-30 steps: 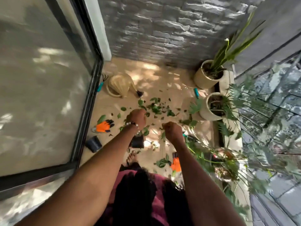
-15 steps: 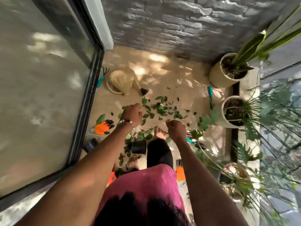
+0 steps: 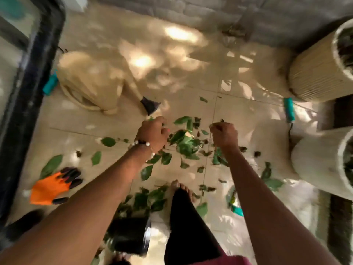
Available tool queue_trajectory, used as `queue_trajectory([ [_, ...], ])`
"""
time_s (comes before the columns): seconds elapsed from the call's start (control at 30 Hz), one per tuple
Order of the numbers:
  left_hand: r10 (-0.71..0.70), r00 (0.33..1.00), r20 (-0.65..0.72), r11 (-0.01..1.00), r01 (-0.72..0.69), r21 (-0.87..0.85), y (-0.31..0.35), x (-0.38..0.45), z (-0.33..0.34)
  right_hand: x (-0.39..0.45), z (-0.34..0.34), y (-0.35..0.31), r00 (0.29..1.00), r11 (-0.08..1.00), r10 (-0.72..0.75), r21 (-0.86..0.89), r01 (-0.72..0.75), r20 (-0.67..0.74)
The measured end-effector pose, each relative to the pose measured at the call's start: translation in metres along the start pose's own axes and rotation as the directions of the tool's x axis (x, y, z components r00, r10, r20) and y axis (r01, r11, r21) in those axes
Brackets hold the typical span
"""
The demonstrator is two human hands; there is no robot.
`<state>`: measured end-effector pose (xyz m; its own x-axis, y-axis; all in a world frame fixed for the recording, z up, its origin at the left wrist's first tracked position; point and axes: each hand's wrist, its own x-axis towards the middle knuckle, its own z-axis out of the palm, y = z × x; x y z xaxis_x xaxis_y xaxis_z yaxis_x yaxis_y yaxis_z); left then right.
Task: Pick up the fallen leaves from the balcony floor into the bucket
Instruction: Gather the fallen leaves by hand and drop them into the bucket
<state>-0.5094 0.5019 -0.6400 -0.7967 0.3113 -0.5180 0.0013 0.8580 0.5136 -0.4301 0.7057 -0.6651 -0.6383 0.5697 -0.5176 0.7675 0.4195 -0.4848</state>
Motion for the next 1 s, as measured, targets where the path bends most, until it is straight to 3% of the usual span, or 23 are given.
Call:
queue_trajectory([
  [0.17, -0.029, 0.999, -0.03, 0.99, 0.025, -0.14, -0.03, 0.068, 0.058, 0.1, 0.047, 0.034, 0.996, 0.986, -0.088, -0.147, 0.084, -0.025],
  [0.37, 0.043, 0.997, -0.068, 0.94, -0.064, -0.336, -0.044, 0.127, 0.098, 0.183, 0.103, 0.043, 0.932, 0.918, -0.352, -0.229, 0.325, -0.087],
  [0.5, 0.045, 0.999, -0.016, 0.88, -0.047, -0.472, -0.039, 0.16, 0.11, 0.189, 0.129, 0.048, 0.839, 0.729, -0.544, -0.495, 0.474, 0.003],
  [0.63, 0.089, 0.996, 0.017, 0.864, -0.069, -0.498, -0.03, 0.188, 0.11, 0.169, 0.132, 0.06, 0.749, 0.582, -0.663, -0.627, 0.518, 0.003],
  [0.73, 0.037, 0.998, 0.048, 0.809, -0.001, -0.588, -0.026, 0.187, 0.119, 0.164, 0.117, 0.06, 0.769, 0.675, -0.638, -0.512, 0.532, -0.043],
  [0.83, -0.06, 0.99, 0.124, 0.69, 0.131, -0.712, -0.022, 0.172, 0.136, 0.15, 0.099, 0.049, 0.829, 0.849, -0.527, -0.161, 0.504, -0.186],
  [0.9, -0.077, 0.968, 0.237, 0.561, 0.239, -0.792, -0.016, 0.163, 0.143, 0.132, 0.098, 0.042, 0.857, 0.874, -0.454, 0.065, 0.482, -0.243],
  [1.0, -0.09, 0.925, 0.37, 0.349, 0.377, -0.858, -0.001, 0.161, 0.147, 0.104, 0.111, 0.039, 0.837, 0.847, -0.507, 0.057, 0.528, -0.207],
])
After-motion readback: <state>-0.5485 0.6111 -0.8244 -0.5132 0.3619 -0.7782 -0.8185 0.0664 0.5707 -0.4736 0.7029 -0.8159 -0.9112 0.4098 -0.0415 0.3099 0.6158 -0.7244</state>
